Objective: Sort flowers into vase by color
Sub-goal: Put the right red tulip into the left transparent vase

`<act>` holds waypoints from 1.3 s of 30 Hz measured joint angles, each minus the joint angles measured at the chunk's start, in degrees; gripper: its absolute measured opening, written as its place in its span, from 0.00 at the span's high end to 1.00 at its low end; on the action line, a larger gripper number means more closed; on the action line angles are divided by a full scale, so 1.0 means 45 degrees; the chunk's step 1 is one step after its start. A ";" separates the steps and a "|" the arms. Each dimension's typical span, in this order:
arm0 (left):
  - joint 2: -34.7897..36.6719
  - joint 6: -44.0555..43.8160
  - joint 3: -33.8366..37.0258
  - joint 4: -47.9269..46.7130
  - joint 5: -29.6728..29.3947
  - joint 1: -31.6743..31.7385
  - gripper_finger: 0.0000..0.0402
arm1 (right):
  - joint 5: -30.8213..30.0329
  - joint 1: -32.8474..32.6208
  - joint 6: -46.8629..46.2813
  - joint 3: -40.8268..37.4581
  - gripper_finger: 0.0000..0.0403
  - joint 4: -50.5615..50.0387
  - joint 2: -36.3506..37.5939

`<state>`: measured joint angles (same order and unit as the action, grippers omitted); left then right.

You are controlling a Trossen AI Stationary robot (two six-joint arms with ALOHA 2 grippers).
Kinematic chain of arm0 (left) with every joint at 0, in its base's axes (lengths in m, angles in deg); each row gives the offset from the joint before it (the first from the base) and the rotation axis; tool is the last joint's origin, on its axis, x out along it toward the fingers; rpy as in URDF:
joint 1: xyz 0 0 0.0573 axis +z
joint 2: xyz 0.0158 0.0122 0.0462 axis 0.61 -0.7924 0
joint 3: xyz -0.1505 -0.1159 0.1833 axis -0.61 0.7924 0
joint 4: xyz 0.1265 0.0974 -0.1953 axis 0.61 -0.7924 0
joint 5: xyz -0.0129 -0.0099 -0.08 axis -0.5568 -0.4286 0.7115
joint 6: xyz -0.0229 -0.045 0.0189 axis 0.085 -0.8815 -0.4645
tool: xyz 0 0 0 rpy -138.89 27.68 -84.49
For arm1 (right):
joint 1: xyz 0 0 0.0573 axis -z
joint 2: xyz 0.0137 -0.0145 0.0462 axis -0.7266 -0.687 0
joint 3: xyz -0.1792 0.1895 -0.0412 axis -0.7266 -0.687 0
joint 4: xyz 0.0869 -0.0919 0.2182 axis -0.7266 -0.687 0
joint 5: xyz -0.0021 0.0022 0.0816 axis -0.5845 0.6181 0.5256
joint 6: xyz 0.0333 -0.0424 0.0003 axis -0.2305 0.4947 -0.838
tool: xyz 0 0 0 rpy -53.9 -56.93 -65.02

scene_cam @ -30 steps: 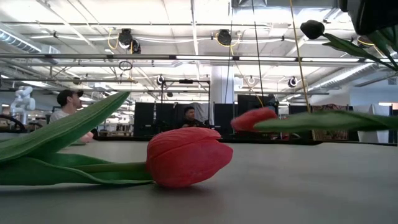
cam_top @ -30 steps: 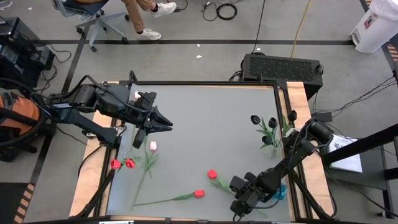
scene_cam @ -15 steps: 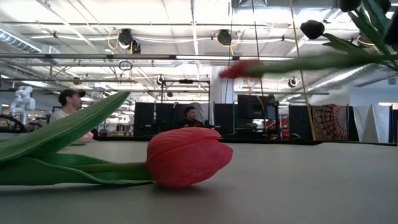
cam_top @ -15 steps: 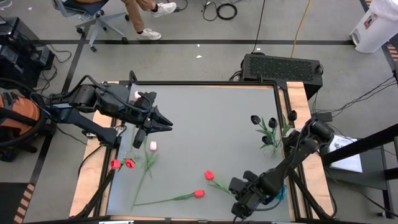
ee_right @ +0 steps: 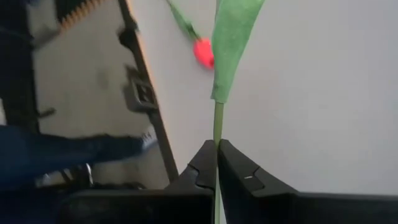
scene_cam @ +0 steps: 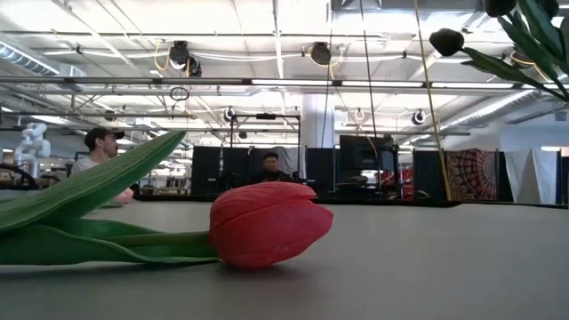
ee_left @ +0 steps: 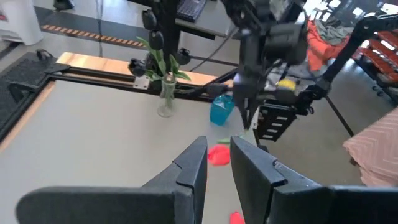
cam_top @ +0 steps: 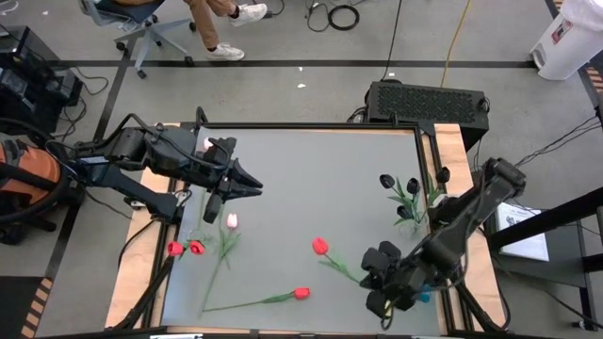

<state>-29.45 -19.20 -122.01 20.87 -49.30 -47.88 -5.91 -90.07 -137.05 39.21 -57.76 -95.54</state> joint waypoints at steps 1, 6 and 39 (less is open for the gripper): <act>0.0000 0.0000 0.0000 0.0004 -0.0062 0.0000 0.81 | -0.0240 0.0000 0.0145 0.0000 1.00 0.0014 0.0298; 0.0000 0.0000 0.0000 0.0047 -0.0280 0.0000 0.81 | -0.1607 0.0000 0.1318 0.0000 1.00 0.0509 0.1674; -0.0870 0.1117 -0.0009 0.4782 -0.1190 0.0019 0.81 | -0.4702 0.3036 1.2816 0.0005 1.00 0.8810 0.3240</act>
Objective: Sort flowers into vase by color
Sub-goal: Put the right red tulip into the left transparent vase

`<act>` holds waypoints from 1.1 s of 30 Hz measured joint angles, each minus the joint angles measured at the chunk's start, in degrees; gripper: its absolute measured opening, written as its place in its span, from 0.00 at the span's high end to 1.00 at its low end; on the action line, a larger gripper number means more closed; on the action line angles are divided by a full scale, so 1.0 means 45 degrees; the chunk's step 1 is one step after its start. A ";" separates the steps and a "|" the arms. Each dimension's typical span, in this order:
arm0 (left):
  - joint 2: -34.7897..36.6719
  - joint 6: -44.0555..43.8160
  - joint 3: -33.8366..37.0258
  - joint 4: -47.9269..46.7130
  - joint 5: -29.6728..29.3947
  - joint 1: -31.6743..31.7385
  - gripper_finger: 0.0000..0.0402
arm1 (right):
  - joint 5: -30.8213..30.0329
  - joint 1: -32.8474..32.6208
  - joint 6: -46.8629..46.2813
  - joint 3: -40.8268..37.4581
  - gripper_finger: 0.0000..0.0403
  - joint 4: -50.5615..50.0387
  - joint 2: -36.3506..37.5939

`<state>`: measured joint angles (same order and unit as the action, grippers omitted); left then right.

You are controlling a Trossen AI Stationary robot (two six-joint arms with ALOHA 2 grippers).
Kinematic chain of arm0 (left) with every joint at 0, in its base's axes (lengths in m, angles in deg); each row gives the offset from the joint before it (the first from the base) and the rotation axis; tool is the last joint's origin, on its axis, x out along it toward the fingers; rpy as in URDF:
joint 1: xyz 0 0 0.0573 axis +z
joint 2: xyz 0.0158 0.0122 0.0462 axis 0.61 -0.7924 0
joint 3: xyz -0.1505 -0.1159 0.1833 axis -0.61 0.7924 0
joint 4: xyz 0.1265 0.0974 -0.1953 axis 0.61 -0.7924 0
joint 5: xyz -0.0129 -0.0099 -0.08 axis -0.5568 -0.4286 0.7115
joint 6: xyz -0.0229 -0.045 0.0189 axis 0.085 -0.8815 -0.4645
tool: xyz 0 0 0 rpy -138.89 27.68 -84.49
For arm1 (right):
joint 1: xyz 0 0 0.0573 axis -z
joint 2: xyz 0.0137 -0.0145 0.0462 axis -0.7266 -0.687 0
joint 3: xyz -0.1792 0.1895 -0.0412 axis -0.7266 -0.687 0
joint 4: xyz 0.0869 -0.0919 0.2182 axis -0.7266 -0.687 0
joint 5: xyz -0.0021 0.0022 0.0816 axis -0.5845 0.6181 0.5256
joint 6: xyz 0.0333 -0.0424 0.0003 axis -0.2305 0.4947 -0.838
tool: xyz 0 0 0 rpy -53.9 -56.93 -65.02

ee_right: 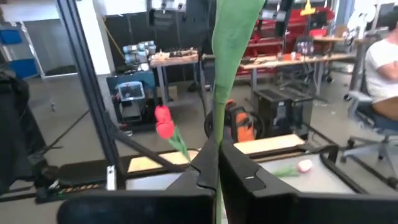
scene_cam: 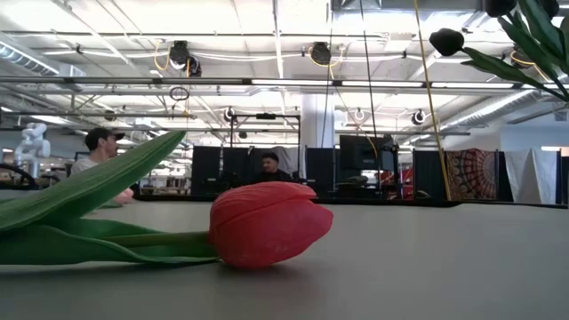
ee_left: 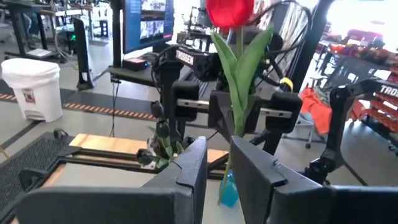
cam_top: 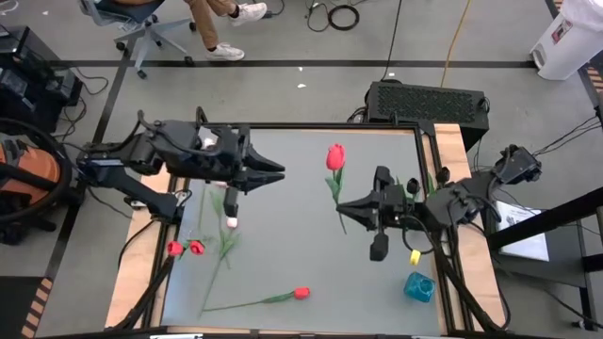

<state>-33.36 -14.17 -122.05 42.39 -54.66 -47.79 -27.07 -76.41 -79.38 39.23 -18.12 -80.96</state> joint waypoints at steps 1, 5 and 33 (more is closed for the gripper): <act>-0.0109 0.0004 0.0005 0.0127 0.0040 0.0000 0.80 | 0.0111 0.0068 0.0154 0.0000 1.00 0.0168 0.0000; -0.0464 0.0001 0.0005 0.0732 0.0237 0.0000 0.73 | 0.0637 0.0327 0.0370 0.0000 1.00 0.0436 0.0000; -0.2477 -0.1372 0.0005 0.5536 0.1135 -0.0015 0.55 | 0.0640 0.0471 0.1120 -0.0005 1.00 0.1097 -0.0005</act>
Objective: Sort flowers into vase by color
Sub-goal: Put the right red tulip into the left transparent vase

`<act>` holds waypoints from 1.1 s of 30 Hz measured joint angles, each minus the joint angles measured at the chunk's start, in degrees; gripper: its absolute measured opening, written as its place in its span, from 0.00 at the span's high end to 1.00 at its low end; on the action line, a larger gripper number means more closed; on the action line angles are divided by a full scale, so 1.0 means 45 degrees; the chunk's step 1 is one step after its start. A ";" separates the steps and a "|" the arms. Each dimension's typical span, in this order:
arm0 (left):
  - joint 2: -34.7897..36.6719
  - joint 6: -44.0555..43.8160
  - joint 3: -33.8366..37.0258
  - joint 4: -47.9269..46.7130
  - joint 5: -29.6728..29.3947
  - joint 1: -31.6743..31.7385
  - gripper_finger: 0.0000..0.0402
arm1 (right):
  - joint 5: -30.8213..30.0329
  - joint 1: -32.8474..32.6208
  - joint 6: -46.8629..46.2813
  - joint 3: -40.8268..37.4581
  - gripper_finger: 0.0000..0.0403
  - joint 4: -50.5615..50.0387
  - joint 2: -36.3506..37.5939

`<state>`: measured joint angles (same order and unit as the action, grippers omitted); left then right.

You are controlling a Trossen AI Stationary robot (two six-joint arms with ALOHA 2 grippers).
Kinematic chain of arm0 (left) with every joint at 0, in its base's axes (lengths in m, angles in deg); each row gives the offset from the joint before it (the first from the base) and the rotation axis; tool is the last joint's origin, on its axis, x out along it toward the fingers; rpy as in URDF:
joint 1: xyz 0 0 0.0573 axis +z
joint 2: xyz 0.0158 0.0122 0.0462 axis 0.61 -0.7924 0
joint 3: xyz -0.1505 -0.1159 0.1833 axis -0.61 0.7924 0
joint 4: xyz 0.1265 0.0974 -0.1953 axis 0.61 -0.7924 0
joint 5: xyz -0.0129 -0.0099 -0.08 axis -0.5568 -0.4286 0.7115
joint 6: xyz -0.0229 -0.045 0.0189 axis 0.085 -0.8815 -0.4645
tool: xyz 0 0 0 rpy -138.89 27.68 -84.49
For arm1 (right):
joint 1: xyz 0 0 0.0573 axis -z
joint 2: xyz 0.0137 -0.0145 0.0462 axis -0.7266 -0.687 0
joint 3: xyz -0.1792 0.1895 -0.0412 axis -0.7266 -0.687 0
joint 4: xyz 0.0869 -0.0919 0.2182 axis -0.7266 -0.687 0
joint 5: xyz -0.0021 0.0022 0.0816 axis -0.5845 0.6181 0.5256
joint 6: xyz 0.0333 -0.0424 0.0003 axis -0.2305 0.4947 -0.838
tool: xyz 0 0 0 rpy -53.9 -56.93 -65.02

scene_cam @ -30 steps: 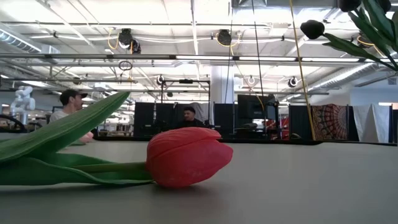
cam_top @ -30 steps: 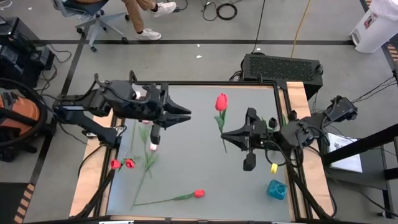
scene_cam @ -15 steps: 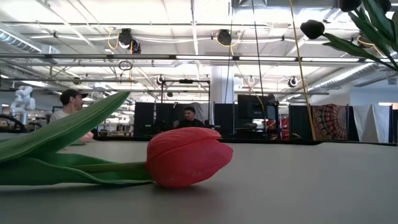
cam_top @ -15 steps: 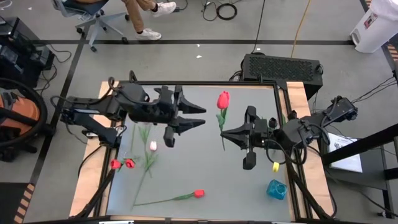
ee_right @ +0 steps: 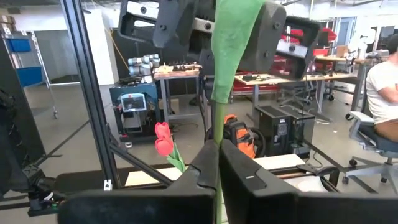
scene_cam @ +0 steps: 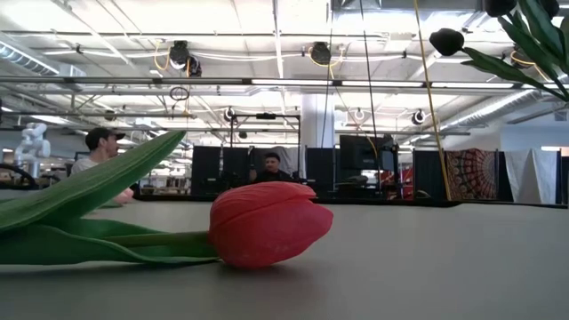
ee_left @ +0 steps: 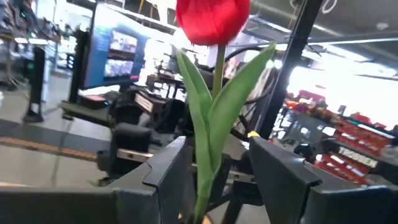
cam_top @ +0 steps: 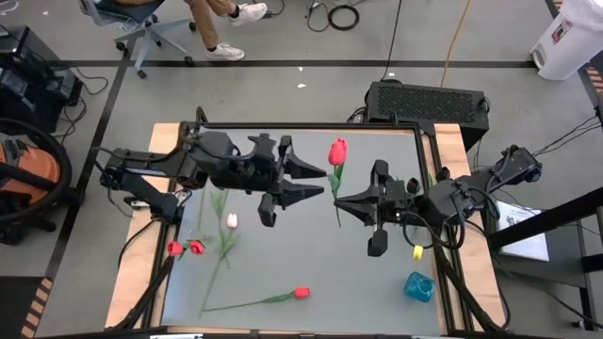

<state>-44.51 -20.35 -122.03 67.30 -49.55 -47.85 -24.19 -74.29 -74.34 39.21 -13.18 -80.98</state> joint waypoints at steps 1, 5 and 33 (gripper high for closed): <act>-0.0094 -0.0107 0.0000 0.0112 0.0069 0.0000 0.55 | 0.0001 0.0000 -0.0003 0.0000 1.00 0.0000 0.0000; -0.0391 -0.0446 0.0000 0.0444 0.0202 0.0000 0.55 | 0.0011 0.0000 -0.0003 0.0000 1.00 -0.0008 0.0000; -0.0612 -0.0766 0.0000 0.1167 0.0535 -0.0170 0.55 | 0.0966 0.0000 -0.0446 -0.0005 1.00 -0.0053 -0.0004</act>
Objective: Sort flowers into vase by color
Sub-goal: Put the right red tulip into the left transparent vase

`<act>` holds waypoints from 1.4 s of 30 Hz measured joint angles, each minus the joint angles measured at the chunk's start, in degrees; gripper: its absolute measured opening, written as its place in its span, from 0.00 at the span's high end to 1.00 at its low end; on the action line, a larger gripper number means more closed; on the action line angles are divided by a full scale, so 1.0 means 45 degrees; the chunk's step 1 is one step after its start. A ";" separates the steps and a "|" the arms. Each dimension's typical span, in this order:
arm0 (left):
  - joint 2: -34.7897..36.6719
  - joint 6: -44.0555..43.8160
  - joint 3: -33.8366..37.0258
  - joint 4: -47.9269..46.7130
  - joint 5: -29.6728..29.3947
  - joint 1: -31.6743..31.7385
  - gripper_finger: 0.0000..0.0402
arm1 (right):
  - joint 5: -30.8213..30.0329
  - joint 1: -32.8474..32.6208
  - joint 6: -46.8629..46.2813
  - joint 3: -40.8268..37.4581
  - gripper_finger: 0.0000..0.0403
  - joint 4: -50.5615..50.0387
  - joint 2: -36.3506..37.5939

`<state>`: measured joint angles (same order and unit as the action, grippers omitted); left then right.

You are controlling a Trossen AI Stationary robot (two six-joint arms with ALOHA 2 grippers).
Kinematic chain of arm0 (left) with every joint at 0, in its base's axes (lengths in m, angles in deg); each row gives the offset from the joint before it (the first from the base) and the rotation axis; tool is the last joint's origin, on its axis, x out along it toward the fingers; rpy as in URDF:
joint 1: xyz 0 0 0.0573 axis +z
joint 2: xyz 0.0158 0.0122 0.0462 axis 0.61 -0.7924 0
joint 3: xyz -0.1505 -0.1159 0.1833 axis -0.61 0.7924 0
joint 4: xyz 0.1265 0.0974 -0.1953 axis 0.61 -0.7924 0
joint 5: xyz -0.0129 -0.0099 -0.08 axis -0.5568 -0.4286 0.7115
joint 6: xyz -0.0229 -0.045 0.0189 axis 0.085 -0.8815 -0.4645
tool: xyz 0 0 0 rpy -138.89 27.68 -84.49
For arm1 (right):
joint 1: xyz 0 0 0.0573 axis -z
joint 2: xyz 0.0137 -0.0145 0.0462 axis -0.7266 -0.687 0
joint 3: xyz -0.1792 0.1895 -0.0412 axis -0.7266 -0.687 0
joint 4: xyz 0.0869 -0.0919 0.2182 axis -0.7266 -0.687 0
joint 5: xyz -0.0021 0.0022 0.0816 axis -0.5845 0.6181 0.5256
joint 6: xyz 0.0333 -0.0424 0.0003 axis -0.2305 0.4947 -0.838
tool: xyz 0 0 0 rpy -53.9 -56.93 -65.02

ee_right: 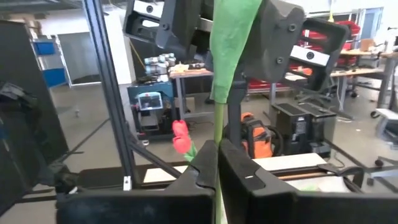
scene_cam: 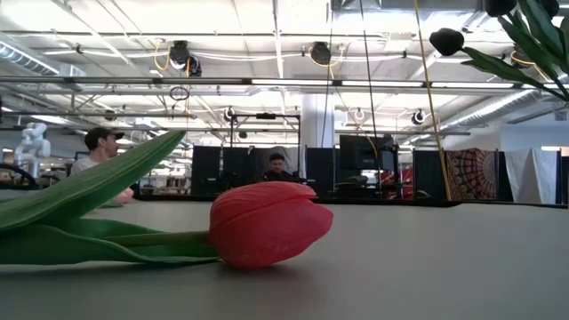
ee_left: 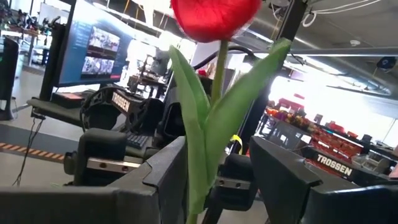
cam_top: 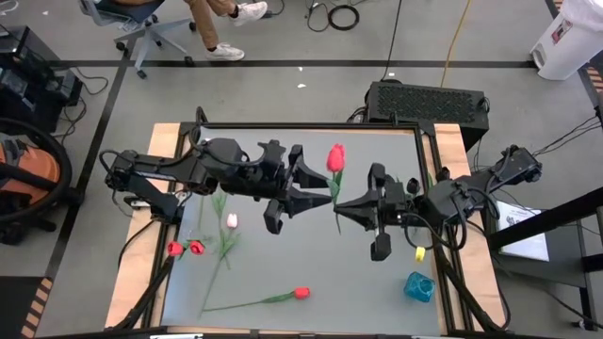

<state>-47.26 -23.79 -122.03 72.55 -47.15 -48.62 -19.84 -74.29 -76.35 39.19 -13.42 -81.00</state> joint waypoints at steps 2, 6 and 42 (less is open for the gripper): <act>0.0000 0.0005 0.0000 -0.0005 -0.0005 0.0000 0.55 | 0.0041 0.0000 -0.0128 0.0000 1.00 0.0016 -0.0037; 0.0000 0.0005 0.0000 0.0000 -0.0010 0.0000 0.55 | 0.0440 0.0000 -0.0247 0.0000 1.00 0.0007 -0.0059; 0.0019 0.0343 0.0000 -0.0351 -0.0034 0.0000 0.94 | 0.1285 0.0000 -0.1194 0.0000 1.00 0.0015 -0.0370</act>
<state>-47.17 -22.25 -122.03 70.97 -47.30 -48.62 -14.06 -74.29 -81.72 39.19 -13.35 -82.67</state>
